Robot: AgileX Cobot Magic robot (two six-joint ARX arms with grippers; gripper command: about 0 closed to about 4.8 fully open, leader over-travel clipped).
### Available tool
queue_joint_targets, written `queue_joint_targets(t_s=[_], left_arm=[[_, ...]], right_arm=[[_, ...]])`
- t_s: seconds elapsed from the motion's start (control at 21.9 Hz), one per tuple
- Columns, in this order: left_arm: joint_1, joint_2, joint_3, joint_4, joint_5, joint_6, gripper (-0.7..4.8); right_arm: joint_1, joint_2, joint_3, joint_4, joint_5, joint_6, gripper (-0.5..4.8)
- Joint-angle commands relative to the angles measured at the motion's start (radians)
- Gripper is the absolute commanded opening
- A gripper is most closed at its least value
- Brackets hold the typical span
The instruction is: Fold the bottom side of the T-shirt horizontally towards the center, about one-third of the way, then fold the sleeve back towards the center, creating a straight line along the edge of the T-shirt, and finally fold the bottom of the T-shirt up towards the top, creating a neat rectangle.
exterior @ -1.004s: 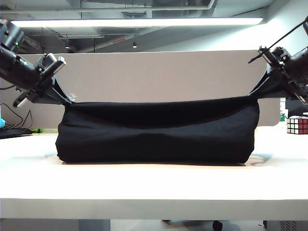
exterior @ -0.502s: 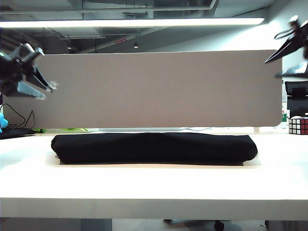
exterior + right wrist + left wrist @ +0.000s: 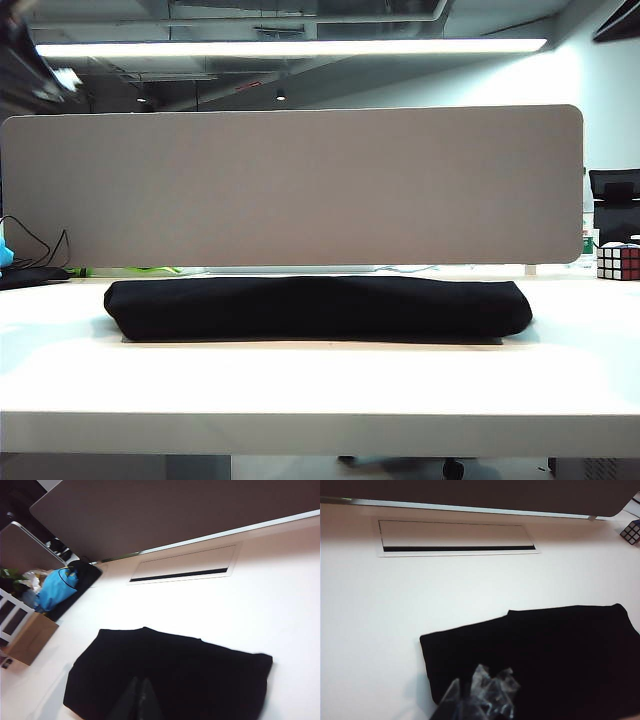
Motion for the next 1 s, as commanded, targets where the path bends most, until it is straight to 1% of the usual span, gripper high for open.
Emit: queue_joint_targets(t_s=[0.05,0.18,0.27,0.41,0.5,0.55,0.64,0.68,0.87,0.91,0.96,1.0], left_arm=[[-0.002,-0.139,-0.092,0.013,-0.066,-0.022,-0.06],[-0.005,-0.265,-0.201,0.035,-0.126,-0.024,-0.06],[-0.011,-0.339,-0.281,0.075,-0.163,-0.053,-0.06],[-0.019,-0.428,-0.421,0.185,-0.227,-0.127,-0.06],[-0.047,-0.467,-0.517,0.270,-0.235,-0.156,-0.06],[-0.091,-0.499,-0.599,0.324,-0.288,-0.183,-0.06],[-0.135,-0.523,-0.669,0.370,-0.359,-0.179,-0.06],[-0.182,-0.541,-0.725,0.422,-0.395,-0.180,-0.06],[-0.296,-0.552,-0.817,0.551,-0.459,-0.179,-0.06],[-0.344,-0.555,-0.856,0.616,-0.469,-0.179,-0.06],[-0.365,-0.557,-0.877,0.658,-0.486,-0.179,-0.06],[-0.415,-0.571,-0.932,0.763,-0.528,-0.175,-0.06]], right_arm=[[0.000,-0.138,-0.086,-0.010,0.058,-0.011,-0.04],[0.001,-0.251,-0.171,-0.005,0.166,-0.017,-0.04],[0.002,-0.316,-0.226,0.000,0.220,-0.022,-0.04],[0.003,-0.401,-0.323,0.046,0.314,-0.016,-0.04],[0.017,-0.445,-0.386,0.083,0.325,-0.020,-0.04],[0.039,-0.484,-0.446,0.103,0.347,-0.045,-0.04],[0.057,-0.509,-0.494,0.116,0.397,-0.080,-0.04],[0.086,-0.533,-0.541,0.133,0.443,-0.100,-0.04],[0.146,-0.579,-0.621,0.160,0.523,-0.129,-0.04],[0.183,-0.607,-0.666,0.182,0.545,-0.151,-0.04],[0.203,-0.626,-0.694,0.197,0.568,-0.158,-0.04],[0.232,-0.656,-0.744,0.242,0.631,-0.164,-0.04]])
